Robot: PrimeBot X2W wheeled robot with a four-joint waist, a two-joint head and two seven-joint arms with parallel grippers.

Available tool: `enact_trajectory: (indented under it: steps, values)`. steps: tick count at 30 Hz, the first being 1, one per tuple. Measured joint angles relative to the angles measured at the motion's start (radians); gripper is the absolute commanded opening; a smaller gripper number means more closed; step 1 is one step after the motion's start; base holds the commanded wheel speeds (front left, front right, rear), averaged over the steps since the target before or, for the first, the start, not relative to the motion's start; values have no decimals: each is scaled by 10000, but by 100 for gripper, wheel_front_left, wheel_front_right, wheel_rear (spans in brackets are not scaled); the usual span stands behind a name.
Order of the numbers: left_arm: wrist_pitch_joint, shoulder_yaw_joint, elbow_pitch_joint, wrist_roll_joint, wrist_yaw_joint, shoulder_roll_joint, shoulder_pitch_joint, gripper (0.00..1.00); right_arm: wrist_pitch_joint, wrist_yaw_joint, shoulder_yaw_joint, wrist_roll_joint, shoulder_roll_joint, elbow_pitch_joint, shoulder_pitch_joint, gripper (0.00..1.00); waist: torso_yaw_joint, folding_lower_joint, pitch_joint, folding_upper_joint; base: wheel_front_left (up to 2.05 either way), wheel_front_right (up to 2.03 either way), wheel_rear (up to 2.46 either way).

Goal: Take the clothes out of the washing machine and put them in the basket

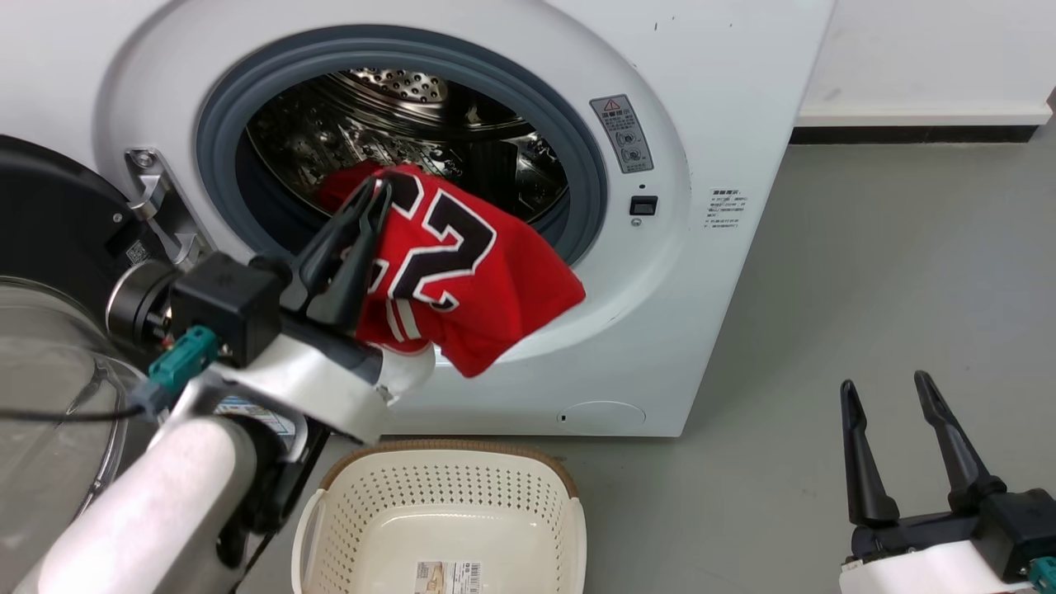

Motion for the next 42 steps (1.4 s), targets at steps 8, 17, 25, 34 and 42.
enact_trajectory:
  steps: [8, 17, 25, 34, 42]
  values:
    - [171, -150, -777, 44, 439, 282, 945, 0, 0, 0, -12, 0, 2, -10, 56, 100, 45, 0, 1, 0, 0, 0, 0]
    - [-23, -759, 142, -288, 173, 96, 1933, 0, 0, 0, 48, -19, 2, -136, -148, 100, -6, 0, 480, 0, 0, 0, 0]
    - [-533, -1411, 2876, -470, -805, -637, 1968, 0, 0, 0, 63, -128, 0, -489, -792, 100, -186, 2, 1550, 0, 0, 0, 0]
    - [-1116, -1641, 6717, -564, -1981, -1829, 505, 0, 0, 0, -125, -96, 0, -901, -1814, 100, -563, 3, 3461, 0, 0, 0, 0]
    - [-1313, -1801, 10132, -443, -2698, -2696, -1264, 0, 2, 0, -240, 123, -8, -1229, -2748, 100, -989, 4, 5387, 0, 0, 0, 0]
